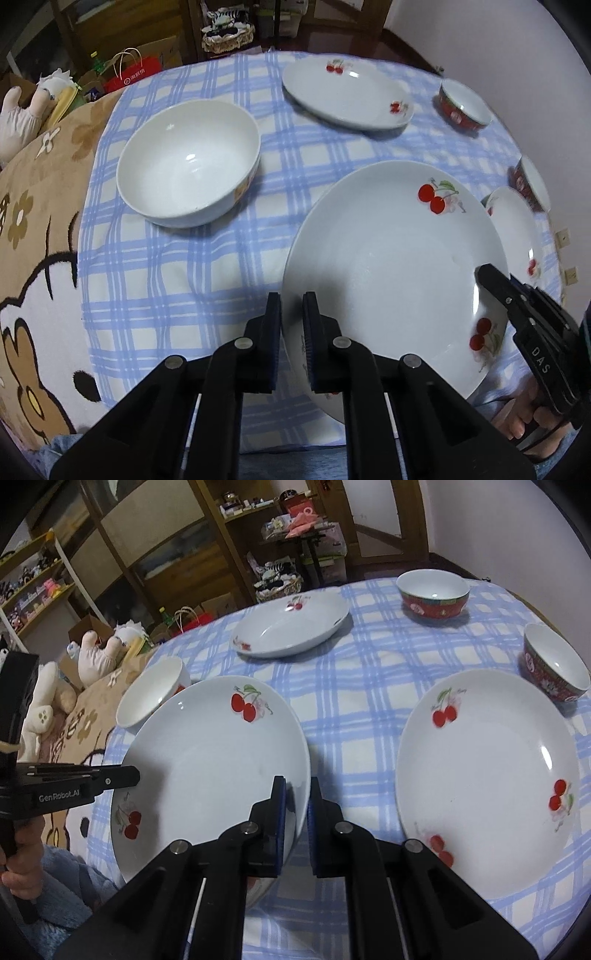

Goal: Organize plates and bowls
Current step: 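Carry the cherry plate with both grippers toward another cherry plate, then lower the held plate onto the other cherry plate with both grippers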

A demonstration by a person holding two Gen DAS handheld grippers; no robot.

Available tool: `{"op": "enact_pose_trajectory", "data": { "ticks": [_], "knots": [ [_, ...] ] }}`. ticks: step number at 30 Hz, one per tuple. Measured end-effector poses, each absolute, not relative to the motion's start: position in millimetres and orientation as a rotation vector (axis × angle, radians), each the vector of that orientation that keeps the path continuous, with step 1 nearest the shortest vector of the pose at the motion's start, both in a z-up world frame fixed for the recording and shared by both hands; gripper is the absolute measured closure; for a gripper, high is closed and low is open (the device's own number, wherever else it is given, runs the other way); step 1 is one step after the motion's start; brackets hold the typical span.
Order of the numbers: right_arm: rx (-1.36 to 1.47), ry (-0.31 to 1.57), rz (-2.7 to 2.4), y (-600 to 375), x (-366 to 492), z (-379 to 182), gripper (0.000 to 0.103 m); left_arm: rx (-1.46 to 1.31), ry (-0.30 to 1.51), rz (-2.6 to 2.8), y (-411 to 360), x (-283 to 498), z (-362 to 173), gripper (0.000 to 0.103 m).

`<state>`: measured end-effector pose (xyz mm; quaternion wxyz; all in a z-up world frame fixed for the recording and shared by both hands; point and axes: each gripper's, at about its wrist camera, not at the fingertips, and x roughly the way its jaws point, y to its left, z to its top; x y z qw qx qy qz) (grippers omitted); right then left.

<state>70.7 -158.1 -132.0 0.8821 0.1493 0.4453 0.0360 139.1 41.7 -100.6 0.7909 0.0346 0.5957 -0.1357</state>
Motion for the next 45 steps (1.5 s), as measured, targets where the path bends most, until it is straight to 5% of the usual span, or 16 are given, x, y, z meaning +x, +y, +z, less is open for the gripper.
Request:
{"op": "enact_pose_trajectory", "data": {
  "ticks": [28, 45],
  "knots": [
    [0.408, 0.788, -0.024, -257.6, 37.1, -59.6, 0.093, 0.065, 1.135, -0.387, -57.6, 128.2, -17.4, 0.092],
    [0.456, 0.777, -0.116, -317.9, 9.4, -71.2, 0.093, 0.048, 1.136, -0.454, -123.3, 123.7, -28.6, 0.092]
  ]
}}
